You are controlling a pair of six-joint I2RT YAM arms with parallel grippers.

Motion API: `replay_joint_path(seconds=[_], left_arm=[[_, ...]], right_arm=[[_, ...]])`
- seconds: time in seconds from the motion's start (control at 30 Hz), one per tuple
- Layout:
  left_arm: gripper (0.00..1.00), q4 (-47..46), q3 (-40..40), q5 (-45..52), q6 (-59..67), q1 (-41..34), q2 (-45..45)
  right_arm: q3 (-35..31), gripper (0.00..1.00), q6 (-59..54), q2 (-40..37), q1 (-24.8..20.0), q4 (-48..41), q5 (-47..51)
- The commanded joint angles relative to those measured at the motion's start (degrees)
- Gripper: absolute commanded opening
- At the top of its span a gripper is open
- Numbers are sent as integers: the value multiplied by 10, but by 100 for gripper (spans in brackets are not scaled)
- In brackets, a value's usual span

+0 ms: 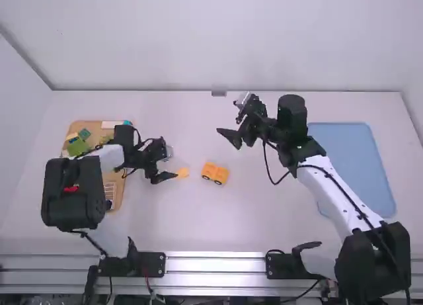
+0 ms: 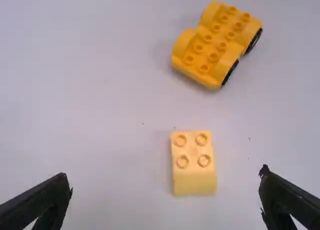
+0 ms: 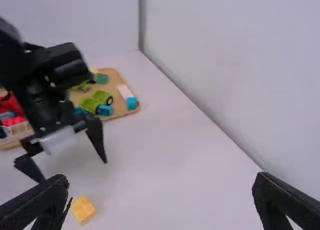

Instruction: Assemble lego blocks to make yellow taxi

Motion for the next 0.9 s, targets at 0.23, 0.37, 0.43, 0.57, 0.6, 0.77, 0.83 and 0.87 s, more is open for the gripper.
replay_joint_path(seconds=[0.23,0.37,0.43,0.57,0.6,0.77,0.83,0.87], left_arm=[[99,186,-113,130,-81,-17,2],[99,214,-114,85,-108,-20,14],[99,220,-105,65,-128,-18,33],[99,217,-94,57,-131,-18,67],[99,217,-92,58,-130,-18,75],[99,223,-97,59,-70,-19,90],[97,235,-97,57,-73,-25,95],[91,236,-97,58,-72,-24,96]], right_arm=[[-11,98,-46,9,1,-8,-47],[-11,98,-69,9,3,-24,-49],[-11,98,-68,9,10,-31,-49],[-11,98,-68,9,17,-35,-49],[-11,98,-69,9,20,-34,-46],[-11,98,-68,9,20,-34,-46],[-11,98,-68,9,20,-34,-47],[-11,98,-68,9,20,-34,-47]])
